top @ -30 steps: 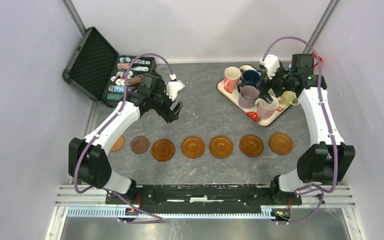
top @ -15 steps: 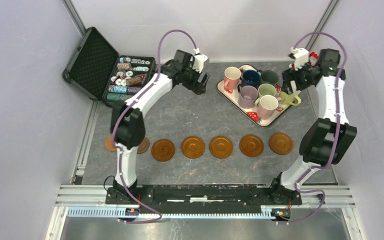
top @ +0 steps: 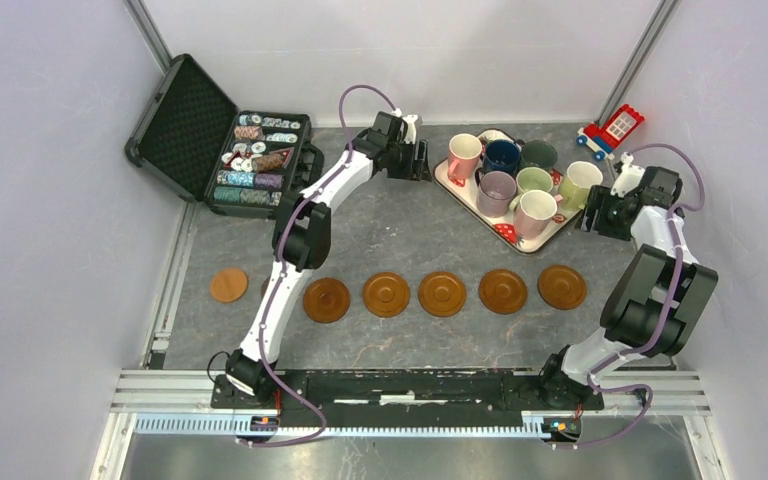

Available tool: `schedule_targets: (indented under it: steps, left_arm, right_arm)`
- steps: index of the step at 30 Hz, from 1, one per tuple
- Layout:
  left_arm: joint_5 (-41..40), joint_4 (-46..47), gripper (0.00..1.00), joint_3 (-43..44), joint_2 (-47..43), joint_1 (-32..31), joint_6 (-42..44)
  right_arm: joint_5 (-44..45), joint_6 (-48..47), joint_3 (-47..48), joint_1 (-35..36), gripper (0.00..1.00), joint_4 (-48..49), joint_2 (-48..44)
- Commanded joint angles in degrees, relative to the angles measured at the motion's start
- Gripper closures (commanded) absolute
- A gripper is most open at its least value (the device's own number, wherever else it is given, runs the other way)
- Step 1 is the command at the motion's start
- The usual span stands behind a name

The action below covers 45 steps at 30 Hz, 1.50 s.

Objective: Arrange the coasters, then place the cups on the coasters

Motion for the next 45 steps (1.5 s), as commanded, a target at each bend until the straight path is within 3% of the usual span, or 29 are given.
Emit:
schedule_targets:
  steps: [1, 11, 23, 31, 36, 40, 45]
  left_arm:
    - [5.5, 5.5, 0.31, 4.0, 2.2, 0.3, -8.3]
    - [5.7, 10.6, 0.37, 5.9, 6.6, 0.1, -12.8]
    - [4.7, 12.6, 0.49, 7.1, 9.0, -1.6, -14.0]
    - [4.5, 14.0, 0.74, 7.4, 9.5, -2.2, -15.8]
    - [4.3, 13.1, 0.97, 4.2, 6.7, -2.1, -15.5]
    - [3.5, 13.1, 0.98, -0.8, 2.5, -1.8, -15.8]
    - [1.6, 17.3, 0.98, -14.3, -6.3, -1.1, -16.6]
  right_arm:
    - [1.2, 7.9, -2.2, -0.1, 0.34, 11.3, 1.7]
    - [0.1, 15.1, -4.3, 2.1, 0.4, 17.9, 7.8]
    - [1.0, 17.5, -3.6, 5.6, 0.46, 21.2, 13.4]
    - [0.6, 17.8, -2.6, 6.6, 0.61, 20.9, 15.8]
    - [0.0, 17.4, -0.2, 8.3, 0.8, 20.7, 17.6]
    - [-0.5, 16.8, 2.5, 10.4, 0.99, 20.4, 19.5]
    - [-1.0, 17.0, 5.8, 12.9, 1.0, 20.5, 22.4]
